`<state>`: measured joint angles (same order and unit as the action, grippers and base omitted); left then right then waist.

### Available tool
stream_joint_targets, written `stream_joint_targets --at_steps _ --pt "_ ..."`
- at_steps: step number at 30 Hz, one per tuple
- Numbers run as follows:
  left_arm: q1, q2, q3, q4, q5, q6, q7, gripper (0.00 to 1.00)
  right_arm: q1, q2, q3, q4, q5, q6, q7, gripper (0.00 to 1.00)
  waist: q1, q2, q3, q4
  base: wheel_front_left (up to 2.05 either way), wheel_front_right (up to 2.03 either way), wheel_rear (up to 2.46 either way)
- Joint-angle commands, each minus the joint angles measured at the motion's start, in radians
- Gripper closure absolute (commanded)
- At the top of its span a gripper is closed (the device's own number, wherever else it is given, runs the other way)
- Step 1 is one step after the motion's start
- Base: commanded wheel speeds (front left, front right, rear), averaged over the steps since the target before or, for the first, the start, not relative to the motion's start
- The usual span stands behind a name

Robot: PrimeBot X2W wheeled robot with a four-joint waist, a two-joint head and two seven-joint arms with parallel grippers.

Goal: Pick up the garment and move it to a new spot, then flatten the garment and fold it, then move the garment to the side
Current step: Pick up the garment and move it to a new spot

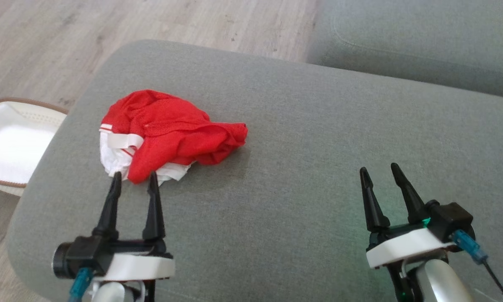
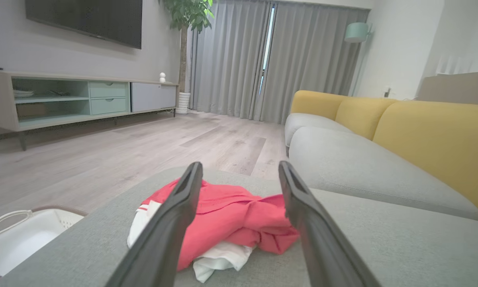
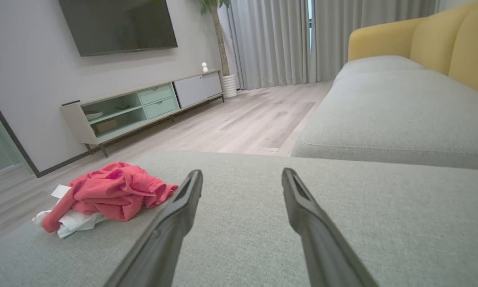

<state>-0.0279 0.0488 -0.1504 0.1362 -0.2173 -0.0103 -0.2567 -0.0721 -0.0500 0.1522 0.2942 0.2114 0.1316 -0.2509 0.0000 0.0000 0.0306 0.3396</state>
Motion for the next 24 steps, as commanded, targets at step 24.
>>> stream_joint_targets --at_steps 24 --pt "-0.581 0.344 -0.291 0.566 0.01 -0.12 0.207 0.0 -0.131 0.0 -0.097 -0.144 -0.136 -0.001 -0.011 0.0 0.0 0.0 0.288 -0.144 0.0 0.0 0.0"
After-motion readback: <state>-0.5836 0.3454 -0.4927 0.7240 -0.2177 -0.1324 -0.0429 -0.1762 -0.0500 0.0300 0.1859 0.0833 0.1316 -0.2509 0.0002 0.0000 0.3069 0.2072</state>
